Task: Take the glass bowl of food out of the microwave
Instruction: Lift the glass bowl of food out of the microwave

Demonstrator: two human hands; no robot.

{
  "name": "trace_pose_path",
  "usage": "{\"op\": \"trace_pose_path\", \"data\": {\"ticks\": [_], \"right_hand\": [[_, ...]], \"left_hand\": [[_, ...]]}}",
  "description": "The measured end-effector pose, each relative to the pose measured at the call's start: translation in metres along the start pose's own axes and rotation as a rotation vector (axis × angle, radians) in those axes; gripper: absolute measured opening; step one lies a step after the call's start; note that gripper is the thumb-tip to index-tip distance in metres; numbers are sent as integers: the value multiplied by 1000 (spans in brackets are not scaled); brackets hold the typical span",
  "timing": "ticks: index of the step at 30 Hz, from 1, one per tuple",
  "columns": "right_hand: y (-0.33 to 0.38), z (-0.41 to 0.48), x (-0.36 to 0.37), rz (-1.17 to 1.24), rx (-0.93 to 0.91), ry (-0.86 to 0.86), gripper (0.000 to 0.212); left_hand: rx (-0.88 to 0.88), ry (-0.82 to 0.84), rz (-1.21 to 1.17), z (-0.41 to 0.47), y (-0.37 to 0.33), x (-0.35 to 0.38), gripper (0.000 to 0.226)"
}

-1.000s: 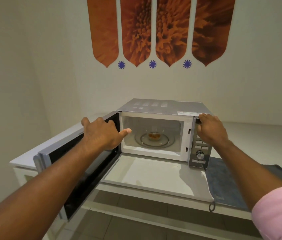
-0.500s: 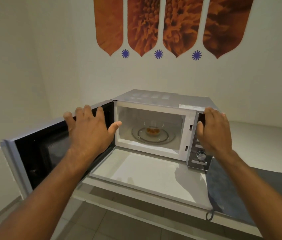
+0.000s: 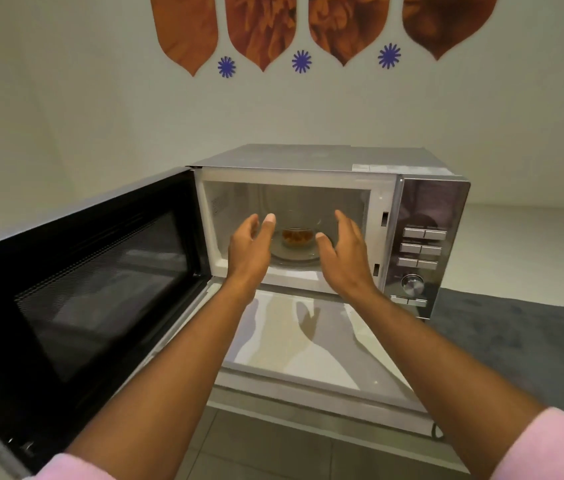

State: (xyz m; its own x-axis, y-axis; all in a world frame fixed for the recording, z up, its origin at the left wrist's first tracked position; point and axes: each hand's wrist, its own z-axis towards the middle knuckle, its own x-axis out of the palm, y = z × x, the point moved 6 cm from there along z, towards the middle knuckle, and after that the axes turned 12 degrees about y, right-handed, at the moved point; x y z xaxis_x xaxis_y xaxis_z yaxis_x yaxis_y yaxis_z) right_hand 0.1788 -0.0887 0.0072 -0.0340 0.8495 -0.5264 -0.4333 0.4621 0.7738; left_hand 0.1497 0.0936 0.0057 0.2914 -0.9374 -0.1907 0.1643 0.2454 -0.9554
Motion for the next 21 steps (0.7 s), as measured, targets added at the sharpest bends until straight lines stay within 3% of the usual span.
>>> {"op": "trace_pose_path", "data": {"ticks": [5, 12, 16, 21], "right_hand": [[-27, 42, 16, 202, 285, 44, 41], [-48, 98, 33, 340, 463, 44, 57], [-55, 130, 44, 384, 442, 18, 54], [-69, 141, 58, 464, 437, 29, 56]], "left_hand": [[-85, 4, -98, 50, 26, 10, 27], [-255, 45, -215, 96, 46, 28, 49], [-289, 72, -336, 126, 58, 35, 84], [-293, 57, -375, 146, 76, 40, 91]]}}
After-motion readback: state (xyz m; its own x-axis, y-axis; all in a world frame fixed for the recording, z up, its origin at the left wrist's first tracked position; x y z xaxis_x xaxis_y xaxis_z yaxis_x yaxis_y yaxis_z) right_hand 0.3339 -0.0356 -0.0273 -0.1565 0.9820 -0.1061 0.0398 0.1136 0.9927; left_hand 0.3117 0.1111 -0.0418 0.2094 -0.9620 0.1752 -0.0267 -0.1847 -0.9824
